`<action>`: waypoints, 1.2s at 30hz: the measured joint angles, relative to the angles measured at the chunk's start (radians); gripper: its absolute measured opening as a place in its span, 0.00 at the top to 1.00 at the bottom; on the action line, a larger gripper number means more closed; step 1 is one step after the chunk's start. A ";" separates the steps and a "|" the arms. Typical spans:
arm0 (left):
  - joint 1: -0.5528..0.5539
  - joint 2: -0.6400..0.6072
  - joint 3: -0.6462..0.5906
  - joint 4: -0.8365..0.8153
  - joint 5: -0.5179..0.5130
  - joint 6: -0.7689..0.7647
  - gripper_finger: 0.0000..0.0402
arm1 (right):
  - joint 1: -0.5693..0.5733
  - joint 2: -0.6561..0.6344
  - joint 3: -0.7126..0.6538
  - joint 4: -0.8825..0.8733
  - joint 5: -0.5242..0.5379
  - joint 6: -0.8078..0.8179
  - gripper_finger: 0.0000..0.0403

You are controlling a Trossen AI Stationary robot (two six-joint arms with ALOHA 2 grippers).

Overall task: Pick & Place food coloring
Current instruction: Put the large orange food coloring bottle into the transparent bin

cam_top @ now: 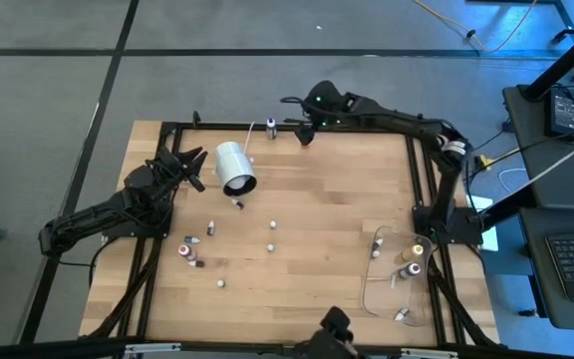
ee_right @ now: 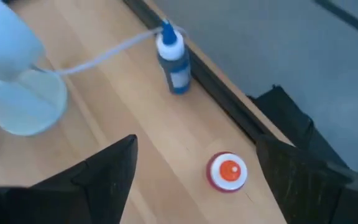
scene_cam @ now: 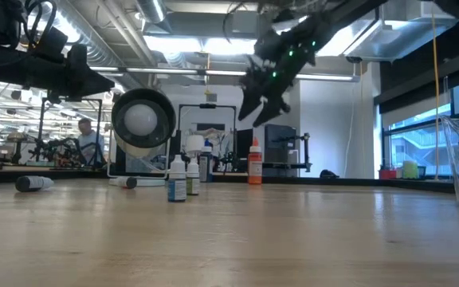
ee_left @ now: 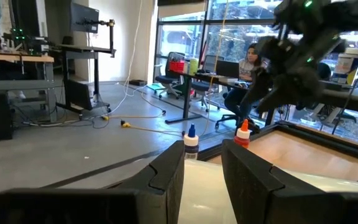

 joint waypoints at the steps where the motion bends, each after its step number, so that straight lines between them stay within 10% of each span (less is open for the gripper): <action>1: 0.000 0.000 0.000 0.000 0.000 0.000 0.74 | -0.003 0.016 0.001 0.003 0.000 -0.004 0.19; 17: 0.000 0.000 0.000 0.000 0.000 0.000 0.74 | -0.007 0.118 0.002 -0.051 0.124 -0.030 0.21; 36: 0.000 0.000 0.000 0.000 0.000 0.000 0.74 | -0.007 0.118 0.002 -0.039 0.128 -0.062 0.63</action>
